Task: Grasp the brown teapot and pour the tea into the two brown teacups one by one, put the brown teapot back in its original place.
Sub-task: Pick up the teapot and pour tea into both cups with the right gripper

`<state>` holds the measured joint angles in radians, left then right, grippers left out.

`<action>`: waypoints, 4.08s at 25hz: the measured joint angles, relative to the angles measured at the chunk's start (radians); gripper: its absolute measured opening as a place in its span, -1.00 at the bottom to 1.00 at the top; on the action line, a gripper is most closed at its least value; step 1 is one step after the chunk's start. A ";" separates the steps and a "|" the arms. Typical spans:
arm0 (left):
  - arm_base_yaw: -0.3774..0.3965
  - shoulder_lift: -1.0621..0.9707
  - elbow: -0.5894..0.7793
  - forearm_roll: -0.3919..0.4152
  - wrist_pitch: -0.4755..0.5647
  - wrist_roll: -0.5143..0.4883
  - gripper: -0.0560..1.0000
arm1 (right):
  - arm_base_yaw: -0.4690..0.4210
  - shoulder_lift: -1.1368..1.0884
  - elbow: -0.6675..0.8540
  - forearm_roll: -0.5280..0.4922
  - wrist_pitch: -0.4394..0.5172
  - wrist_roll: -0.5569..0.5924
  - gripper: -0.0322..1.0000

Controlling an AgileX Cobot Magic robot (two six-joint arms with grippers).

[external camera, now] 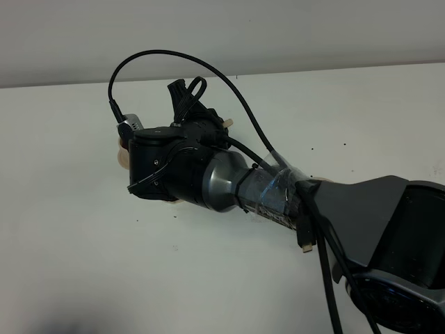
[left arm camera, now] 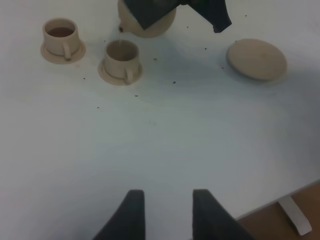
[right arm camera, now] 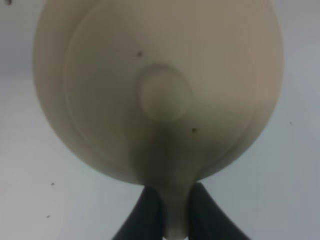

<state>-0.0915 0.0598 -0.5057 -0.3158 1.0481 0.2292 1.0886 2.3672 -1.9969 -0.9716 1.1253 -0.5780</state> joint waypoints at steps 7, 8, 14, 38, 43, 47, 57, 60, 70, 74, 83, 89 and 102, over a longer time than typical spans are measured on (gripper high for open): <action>0.000 0.000 0.000 0.000 0.000 0.000 -0.41 | 0.000 0.000 0.000 -0.008 0.020 -0.030 -0.72; 0.000 0.000 0.000 0.000 0.000 0.000 -0.41 | 0.000 0.000 0.000 -0.009 0.020 -0.032 -0.72; 0.000 0.000 0.000 0.000 0.000 0.000 -0.41 | 0.000 0.000 0.000 -0.026 0.021 -0.041 -0.72; 0.000 0.000 0.000 0.000 0.000 -0.001 -0.41 | 0.000 0.000 0.000 -0.130 0.031 -0.049 -0.72; 0.000 0.000 0.000 0.000 0.000 -0.001 -0.41 | 0.000 0.000 0.000 -0.136 0.035 -0.066 -0.72; 0.000 0.000 0.000 0.000 0.000 -0.001 -0.41 | 0.000 0.000 0.000 -0.137 0.045 -0.076 -0.72; 0.000 0.000 0.000 0.000 0.000 -0.001 -0.41 | 0.014 0.000 0.000 -0.151 0.047 -0.077 -0.72; 0.000 0.000 0.000 0.000 0.000 -0.001 -0.41 | 0.020 0.000 0.000 -0.155 0.047 -0.077 -0.72; 0.000 0.000 0.000 0.000 0.000 -0.001 -0.41 | 0.020 0.000 0.000 -0.161 0.046 -0.108 -0.72; 0.000 0.000 0.000 0.000 0.000 0.000 -0.41 | 0.020 0.000 0.000 -0.161 0.046 -0.122 -0.72; 0.000 0.000 0.000 0.000 0.000 0.000 -0.41 | 0.020 0.000 0.000 -0.167 0.044 -0.122 -0.72; 0.000 0.000 0.000 0.000 0.000 0.000 -0.41 | 0.020 0.000 0.000 -0.189 0.040 -0.122 -0.72; 0.000 0.000 0.000 0.000 0.000 0.000 -0.41 | 0.020 0.000 0.000 -0.196 0.037 -0.124 -0.72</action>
<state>-0.0915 0.0598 -0.5057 -0.3158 1.0481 0.2292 1.1087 2.3672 -1.9969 -1.1676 1.1618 -0.7024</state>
